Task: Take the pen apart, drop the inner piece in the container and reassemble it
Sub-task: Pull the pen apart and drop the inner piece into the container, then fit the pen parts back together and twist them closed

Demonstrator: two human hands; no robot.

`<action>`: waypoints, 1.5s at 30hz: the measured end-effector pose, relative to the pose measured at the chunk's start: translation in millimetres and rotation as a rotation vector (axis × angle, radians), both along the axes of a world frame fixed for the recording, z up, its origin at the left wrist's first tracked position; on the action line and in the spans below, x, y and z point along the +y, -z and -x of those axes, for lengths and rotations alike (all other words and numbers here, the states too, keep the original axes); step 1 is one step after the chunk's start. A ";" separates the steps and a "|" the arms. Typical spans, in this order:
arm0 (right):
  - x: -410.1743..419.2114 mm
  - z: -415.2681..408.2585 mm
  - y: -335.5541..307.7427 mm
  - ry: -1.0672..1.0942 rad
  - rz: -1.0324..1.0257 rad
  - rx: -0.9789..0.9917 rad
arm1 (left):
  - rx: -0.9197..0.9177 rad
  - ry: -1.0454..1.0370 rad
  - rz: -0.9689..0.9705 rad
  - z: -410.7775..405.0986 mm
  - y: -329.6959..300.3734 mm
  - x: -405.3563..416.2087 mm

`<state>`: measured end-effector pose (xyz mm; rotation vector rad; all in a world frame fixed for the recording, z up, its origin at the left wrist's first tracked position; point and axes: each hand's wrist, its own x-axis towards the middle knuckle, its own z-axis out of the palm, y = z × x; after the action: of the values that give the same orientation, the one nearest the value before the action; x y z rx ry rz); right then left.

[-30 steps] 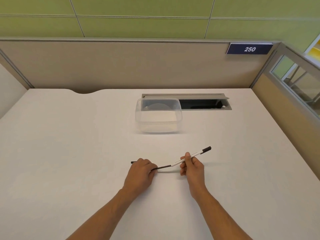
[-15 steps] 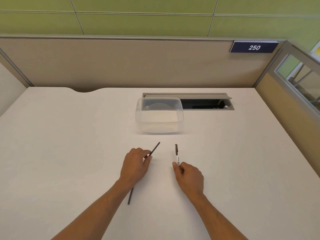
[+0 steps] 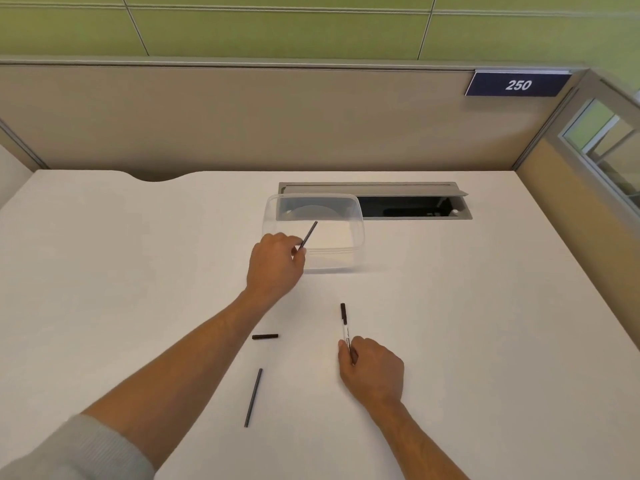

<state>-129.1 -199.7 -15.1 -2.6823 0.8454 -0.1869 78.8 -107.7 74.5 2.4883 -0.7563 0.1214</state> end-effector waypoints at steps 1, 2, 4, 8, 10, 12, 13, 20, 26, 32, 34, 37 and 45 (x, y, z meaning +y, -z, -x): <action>-0.3 -0.4 0.1 -0.003 -0.001 -0.015 | 0.004 -0.010 -0.027 -7.0 -0.9 -6.6; -0.7 -0.9 0.1 -0.006 -0.006 -0.029 | 0.007 -0.020 -0.054 -13.9 -1.4 -13.2; -1.5 -1.4 0.2 -0.006 -0.026 -0.058 | 0.003 -0.046 -0.102 -26.2 -1.4 -25.5; -3.3 -0.3 3.3 0.031 -0.090 -0.114 | 0.022 -0.074 -0.228 -45.0 3.4 -43.9; -4.6 0.4 5.0 0.047 -0.102 -0.145 | 0.048 -0.084 -0.299 -51.4 6.0 -49.7; -6.9 -0.1 6.8 0.038 -0.096 -0.205 | 0.059 -0.092 -0.348 -55.2 7.7 -55.1; -8.2 -0.8 7.7 0.034 -0.086 -0.237 | 0.065 -0.093 -0.370 -56.4 7.8 -57.7; -14.6 -0.5 11.4 0.144 -0.037 -0.325 | 0.120 -0.090 -0.475 -65.6 7.4 -71.0; -20.5 3.4 11.0 0.001 0.063 -0.178 | -0.031 -0.080 -0.277 -66.2 9.1 -58.2; -33.6 9.8 10.6 -0.119 0.101 -0.002 | -0.126 -0.141 -0.026 -73.6 11.5 -19.3; -32.3 8.8 11.5 -0.116 0.093 0.006 | -0.149 -0.198 0.063 -71.8 16.2 -2.7; -33.2 8.8 11.6 -0.114 0.090 0.014 | -0.117 -0.278 0.144 -57.4 31.5 26.9; -30.0 8.9 9.2 -0.107 0.091 0.043 | -0.052 -0.273 0.081 11.6 71.3 100.7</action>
<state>-138.0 -229.7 -24.2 -2.8171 0.7194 -0.1459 67.2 -6.9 3.1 2.5061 -0.4197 0.3098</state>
